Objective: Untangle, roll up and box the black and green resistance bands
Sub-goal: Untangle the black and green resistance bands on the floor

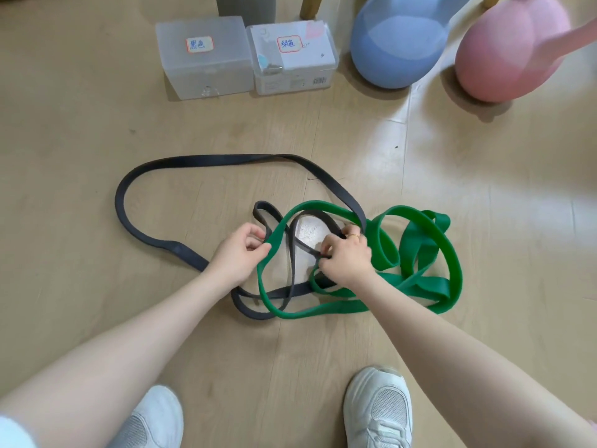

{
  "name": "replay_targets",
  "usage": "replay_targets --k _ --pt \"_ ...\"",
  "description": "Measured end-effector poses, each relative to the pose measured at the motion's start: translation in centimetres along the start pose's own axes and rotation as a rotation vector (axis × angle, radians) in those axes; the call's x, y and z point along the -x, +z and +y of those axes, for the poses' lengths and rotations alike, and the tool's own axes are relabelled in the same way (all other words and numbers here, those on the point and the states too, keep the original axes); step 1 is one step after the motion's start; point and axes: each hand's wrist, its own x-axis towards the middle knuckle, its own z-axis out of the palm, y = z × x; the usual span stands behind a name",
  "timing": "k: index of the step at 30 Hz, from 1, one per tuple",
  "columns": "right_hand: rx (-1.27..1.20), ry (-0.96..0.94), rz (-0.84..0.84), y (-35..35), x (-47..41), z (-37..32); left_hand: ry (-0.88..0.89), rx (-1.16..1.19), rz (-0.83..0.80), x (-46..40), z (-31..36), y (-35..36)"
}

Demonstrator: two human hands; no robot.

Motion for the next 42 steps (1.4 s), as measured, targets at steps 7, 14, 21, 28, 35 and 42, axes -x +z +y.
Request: replay_targets --k 7,14,21,28,35,42 --pt "-0.393 0.131 -0.087 1.1 0.1 -0.7 0.101 -0.031 -0.017 0.4 0.6 0.1" --pt "0.232 -0.09 -0.036 0.6 2.1 -1.5 0.039 -0.313 0.04 0.2 -0.8 -0.8" --pt "-0.432 -0.347 0.112 -9.5 4.6 -2.4 0.026 -0.317 0.098 0.1 0.0 -1.4" --pt "-0.698 -0.513 0.054 -15.1 5.6 -4.1 0.574 0.033 0.007 1.8 9.7 -1.6" --pt "-0.752 -0.489 0.148 -13.7 3.1 -4.4 0.444 0.433 -0.054 1.3 9.5 -1.4" --pt "-0.387 -0.125 0.271 -5.6 0.7 0.3 0.111 0.489 0.233 -0.3 5.6 -1.8"
